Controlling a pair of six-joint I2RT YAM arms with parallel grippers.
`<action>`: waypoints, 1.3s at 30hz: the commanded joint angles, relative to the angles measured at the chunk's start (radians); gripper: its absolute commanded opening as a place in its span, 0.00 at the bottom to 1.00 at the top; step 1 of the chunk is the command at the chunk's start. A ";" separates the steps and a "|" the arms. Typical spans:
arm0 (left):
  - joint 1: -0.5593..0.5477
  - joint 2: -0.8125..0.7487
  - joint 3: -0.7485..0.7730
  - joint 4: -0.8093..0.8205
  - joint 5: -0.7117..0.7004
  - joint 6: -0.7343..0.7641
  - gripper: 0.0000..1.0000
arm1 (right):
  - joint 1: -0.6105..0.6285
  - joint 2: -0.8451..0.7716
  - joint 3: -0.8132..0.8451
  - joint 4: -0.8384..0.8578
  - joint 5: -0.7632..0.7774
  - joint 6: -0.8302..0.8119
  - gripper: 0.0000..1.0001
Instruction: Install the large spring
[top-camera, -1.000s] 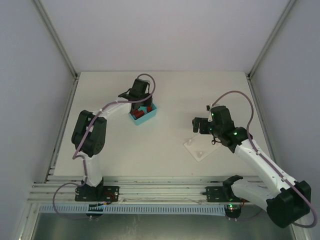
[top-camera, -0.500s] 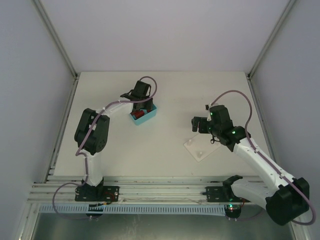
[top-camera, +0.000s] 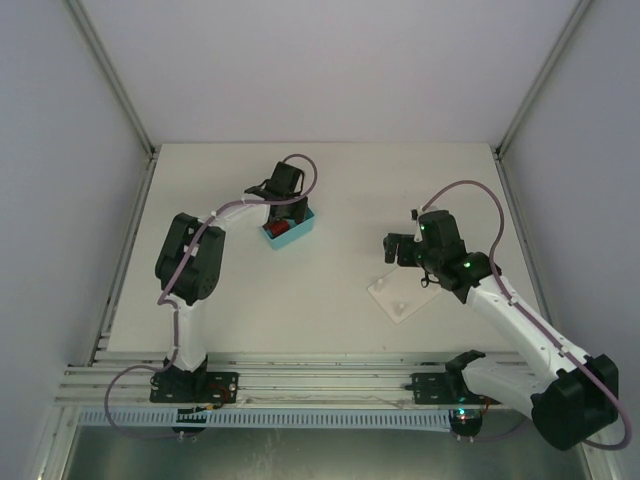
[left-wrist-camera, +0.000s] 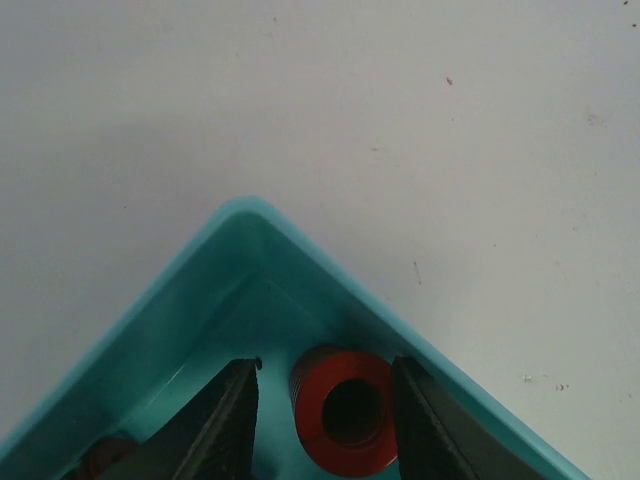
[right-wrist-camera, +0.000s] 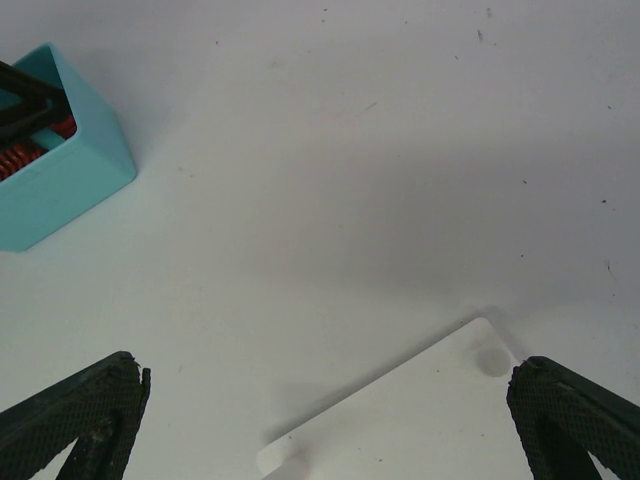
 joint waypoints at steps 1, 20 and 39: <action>-0.004 0.037 0.024 -0.053 -0.004 0.019 0.41 | 0.003 0.000 -0.010 0.011 0.017 -0.008 0.99; -0.017 -0.075 0.043 -0.035 0.020 -0.006 0.41 | 0.003 -0.001 -0.019 0.015 0.014 -0.010 0.99; -0.018 0.025 0.036 -0.072 0.047 0.025 0.41 | 0.003 0.000 -0.019 0.014 0.023 -0.014 0.99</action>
